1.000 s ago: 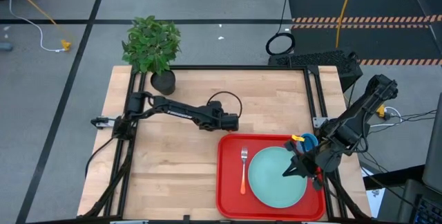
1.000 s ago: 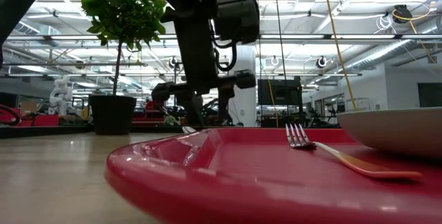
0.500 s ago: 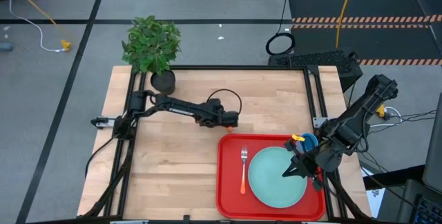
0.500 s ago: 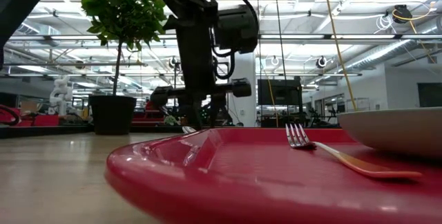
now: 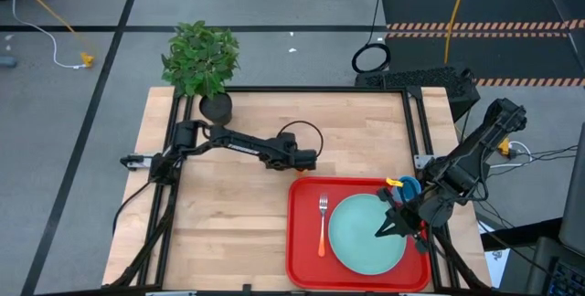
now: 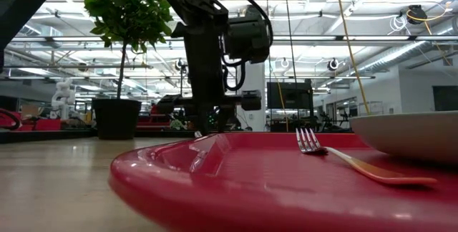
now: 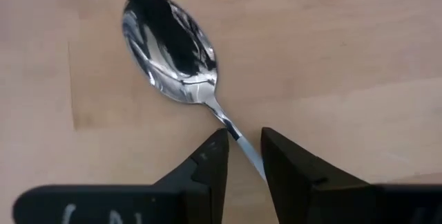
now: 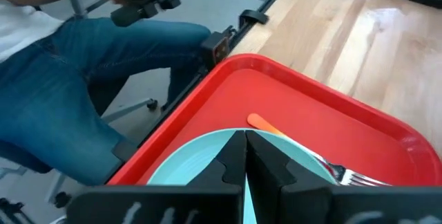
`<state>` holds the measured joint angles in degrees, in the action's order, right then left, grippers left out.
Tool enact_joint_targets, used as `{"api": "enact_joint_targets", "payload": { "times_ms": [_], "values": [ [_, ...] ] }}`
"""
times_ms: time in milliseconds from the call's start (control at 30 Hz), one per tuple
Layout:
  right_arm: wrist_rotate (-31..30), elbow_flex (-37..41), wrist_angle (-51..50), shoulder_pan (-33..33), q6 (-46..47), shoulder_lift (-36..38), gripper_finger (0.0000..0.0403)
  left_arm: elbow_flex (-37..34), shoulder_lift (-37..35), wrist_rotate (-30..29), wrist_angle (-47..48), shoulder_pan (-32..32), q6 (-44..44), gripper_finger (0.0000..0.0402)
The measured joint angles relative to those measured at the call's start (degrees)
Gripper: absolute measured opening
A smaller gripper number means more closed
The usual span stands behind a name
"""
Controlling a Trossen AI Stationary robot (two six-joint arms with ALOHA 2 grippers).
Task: Pick and place plate/cup/fork/spoon on tray
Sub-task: Put the orange spoon on the left side of the orange fork on the red serving tray
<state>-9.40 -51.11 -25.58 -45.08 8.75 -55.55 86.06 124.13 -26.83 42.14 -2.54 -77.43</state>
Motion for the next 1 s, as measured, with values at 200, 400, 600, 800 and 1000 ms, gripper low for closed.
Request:
{"api": "enact_joint_targets", "payload": {
  "times_ms": [200, 400, 600, 800, 1000],
  "values": [
    [0.7, 0.0, 0.0, 0.0, -0.4, 0.0, 0.0000, -0.1, 0.0, -1.2, -0.7, -1.8, 11.8, 0.0093],
    [0.7, 0.0, 0.0, 0.0, -0.9, 0.0, 0.0000, -0.2, 0.1, -1.7, -1.5, -3.2, 17.3, 0.0088],
    [0.7, 0.0, 0.0, 0.0, -0.9, 0.0, 0.0000, -0.2, 0.2, -1.6, -2.4, -3.3, 19.1, 0.0022],
    [0.7, 0.0, 0.0, 0.0, -0.9, 0.0, 0.0000, -0.2, 0.2, -1.3, -3.1, -3.1, 20.6, 0.0014],
    [0.7, 0.0, 0.0, 0.0, -1.1, 0.0, 0.0000, 0.1, -0.3, 0.0, -2.7, -2.2, 21.3, 0.0006]
  ]
}}
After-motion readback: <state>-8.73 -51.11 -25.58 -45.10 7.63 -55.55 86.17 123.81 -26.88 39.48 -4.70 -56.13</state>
